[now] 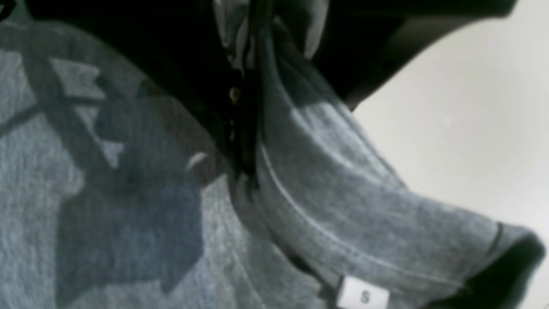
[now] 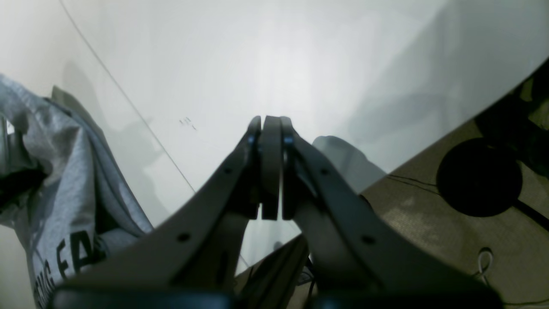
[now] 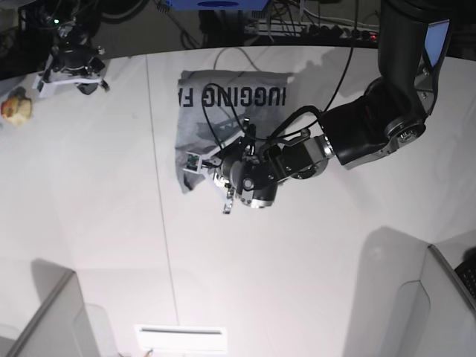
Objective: Fold the T-shirt properly
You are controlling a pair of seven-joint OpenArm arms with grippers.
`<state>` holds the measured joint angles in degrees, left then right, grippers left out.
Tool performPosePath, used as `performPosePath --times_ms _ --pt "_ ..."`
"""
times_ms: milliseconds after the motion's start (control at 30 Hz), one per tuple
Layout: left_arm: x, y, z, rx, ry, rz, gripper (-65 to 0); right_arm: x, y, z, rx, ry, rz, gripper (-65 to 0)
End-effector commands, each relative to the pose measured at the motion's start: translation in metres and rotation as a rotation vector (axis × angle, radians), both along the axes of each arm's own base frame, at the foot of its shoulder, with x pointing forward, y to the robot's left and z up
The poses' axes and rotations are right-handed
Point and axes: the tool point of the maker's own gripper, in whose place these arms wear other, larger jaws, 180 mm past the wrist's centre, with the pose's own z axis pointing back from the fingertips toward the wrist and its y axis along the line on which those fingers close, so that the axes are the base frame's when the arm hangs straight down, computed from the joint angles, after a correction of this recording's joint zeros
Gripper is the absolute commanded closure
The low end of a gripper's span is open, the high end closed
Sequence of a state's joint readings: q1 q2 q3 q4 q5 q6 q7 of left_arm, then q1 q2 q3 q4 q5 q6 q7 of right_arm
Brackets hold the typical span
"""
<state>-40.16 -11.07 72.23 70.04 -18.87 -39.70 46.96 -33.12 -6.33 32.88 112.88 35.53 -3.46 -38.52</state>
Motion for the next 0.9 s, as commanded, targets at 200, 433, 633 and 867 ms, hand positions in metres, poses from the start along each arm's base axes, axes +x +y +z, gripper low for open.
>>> performPosePath --times_ms 200,433,633,867 --pt "-0.001 0.005 -0.007 0.032 0.003 -0.001 0.0 0.003 -0.003 0.008 -0.021 -0.027 0.005 0.0" --pt "0.002 0.006 -0.005 0.034 -0.003 -0.001 0.0 0.008 -0.003 0.010 -0.020 -0.039 0.006 0.0" --pt "0.010 -0.004 0.004 0.021 -0.030 -0.015 -23.4 0.013 0.004 0.010 -0.009 -0.048 0.024 0.0" --pt "0.053 -0.025 0.050 -0.108 -0.098 0.079 -50.4 0.020 0.022 0.007 0.014 -0.050 0.078 0.0"
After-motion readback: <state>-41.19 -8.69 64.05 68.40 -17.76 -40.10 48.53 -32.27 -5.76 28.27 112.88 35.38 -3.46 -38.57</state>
